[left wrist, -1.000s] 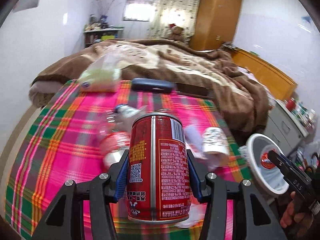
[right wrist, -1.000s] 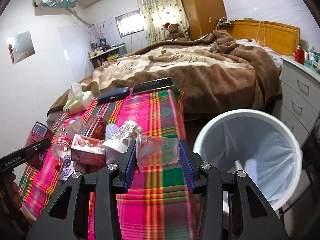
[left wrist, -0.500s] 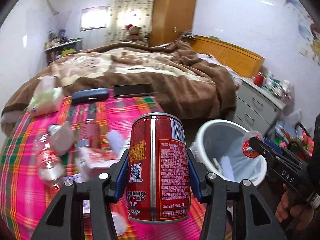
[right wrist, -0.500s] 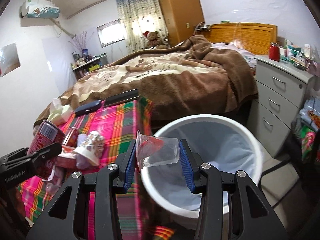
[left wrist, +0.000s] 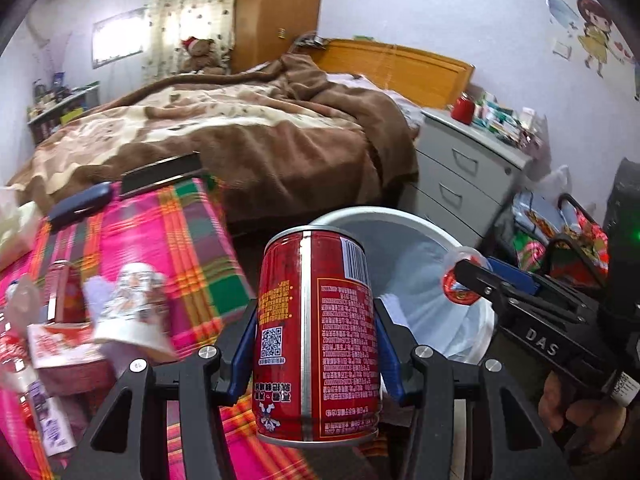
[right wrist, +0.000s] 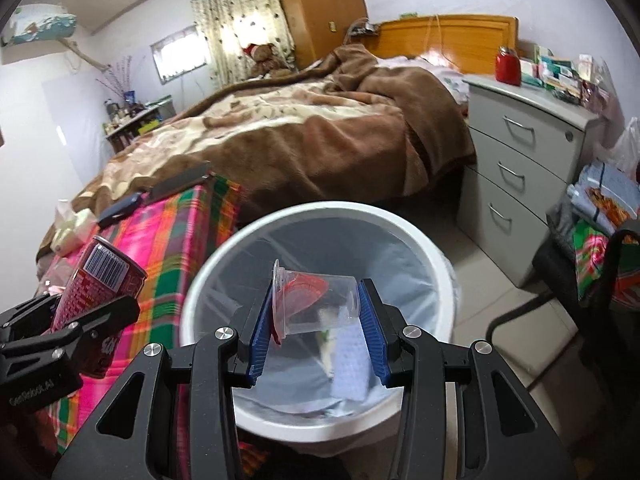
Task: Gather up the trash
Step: 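Carry the cup and the red can to the bin and release both, then move both tools back over the trash on the cloth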
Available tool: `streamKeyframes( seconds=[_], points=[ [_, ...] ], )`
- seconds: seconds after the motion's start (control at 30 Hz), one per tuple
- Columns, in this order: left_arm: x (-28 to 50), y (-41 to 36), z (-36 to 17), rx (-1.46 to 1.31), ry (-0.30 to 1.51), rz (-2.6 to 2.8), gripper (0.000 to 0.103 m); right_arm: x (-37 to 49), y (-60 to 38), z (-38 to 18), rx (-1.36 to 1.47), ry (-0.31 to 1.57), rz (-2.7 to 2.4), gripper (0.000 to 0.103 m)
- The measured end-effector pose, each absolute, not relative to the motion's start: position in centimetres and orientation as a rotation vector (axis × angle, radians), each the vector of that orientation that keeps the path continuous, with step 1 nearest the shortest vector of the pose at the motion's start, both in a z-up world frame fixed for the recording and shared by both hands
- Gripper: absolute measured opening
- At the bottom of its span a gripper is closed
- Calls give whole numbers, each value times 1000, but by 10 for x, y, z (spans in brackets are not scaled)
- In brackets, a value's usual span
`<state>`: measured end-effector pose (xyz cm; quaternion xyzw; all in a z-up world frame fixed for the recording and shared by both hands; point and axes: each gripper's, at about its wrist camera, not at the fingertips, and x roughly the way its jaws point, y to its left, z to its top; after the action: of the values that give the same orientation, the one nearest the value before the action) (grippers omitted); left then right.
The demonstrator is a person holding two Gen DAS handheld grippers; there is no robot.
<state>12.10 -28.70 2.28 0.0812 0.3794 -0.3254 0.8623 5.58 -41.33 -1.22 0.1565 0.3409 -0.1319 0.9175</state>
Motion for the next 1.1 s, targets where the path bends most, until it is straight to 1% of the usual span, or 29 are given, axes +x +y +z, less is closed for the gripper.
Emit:
streamKeyframes(
  seconds=[0.23, 0.43, 0.47, 0.5, 0.53, 0.57, 1.1],
  points=[
    [131, -317, 1, 169, 857, -726, 52, 62, -428, -23, 323, 759, -275, 43],
    [137, -327, -6, 168, 867, -731, 53, 63, -433, -32, 323, 797, -273, 44],
    [136, -327, -4, 165, 857, -736, 56, 63, -434, -33, 328, 802, -271, 49],
    [136, -327, -3, 164, 852, -738, 64, 62, -435, -33, 337, 802, -272, 54],
    [136, -326, -2, 165, 848, -736, 69, 61, -435, -33, 343, 798, -272, 63],
    [136, -325, -1, 163, 843, -734, 69, 61, -435, -33, 347, 795, -272, 65],
    [130, -287, 17, 120, 810, -675, 69, 56, -416, -14, 335, 725, -257, 65]
  ],
)
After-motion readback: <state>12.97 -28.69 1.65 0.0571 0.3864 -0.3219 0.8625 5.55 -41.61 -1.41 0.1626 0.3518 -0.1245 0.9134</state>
